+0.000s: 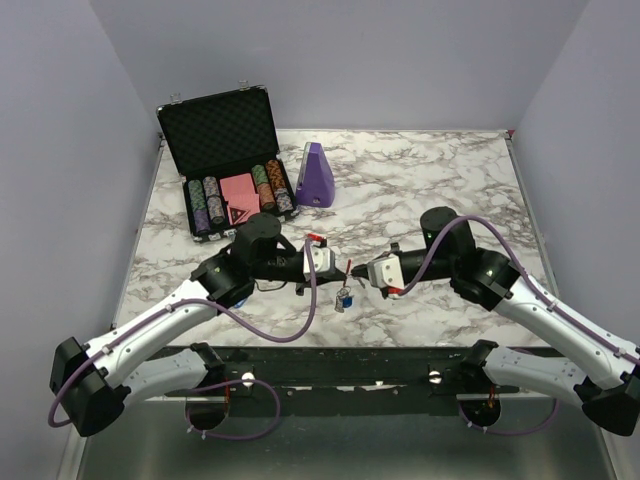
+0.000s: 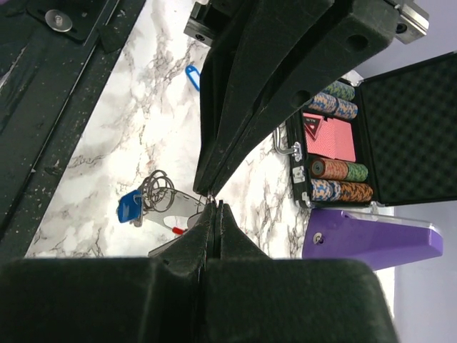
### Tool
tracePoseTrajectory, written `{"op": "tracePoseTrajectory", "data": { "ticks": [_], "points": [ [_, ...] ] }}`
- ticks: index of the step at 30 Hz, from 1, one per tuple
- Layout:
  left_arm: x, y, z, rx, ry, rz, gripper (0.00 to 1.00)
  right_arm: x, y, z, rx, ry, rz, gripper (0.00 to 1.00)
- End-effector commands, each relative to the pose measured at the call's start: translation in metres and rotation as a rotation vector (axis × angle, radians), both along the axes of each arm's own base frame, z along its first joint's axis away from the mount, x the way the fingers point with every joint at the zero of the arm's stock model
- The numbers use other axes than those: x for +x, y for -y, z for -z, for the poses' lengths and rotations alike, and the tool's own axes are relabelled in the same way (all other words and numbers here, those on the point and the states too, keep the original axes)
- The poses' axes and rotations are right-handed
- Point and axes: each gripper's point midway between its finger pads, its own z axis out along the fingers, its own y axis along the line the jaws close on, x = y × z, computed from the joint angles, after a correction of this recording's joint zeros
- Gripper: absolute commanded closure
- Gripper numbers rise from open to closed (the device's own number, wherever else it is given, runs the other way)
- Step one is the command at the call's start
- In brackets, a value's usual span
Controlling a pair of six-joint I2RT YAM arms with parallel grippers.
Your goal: Put the keys on the keyring
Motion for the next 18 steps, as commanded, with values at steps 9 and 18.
{"op": "tracePoseTrajectory", "data": {
  "ticks": [9, 18],
  "points": [
    [-0.029, 0.006, -0.011, 0.023, 0.027, 0.246, 1.00, 0.003, -0.001, 0.001, -0.013, 0.026, -0.003, 1.00],
    [-0.032, 0.013, -0.017, 0.008, 0.023, 0.308, 1.00, 0.002, -0.004, 0.002, -0.001, 0.015, -0.010, 1.00]
  ]
}}
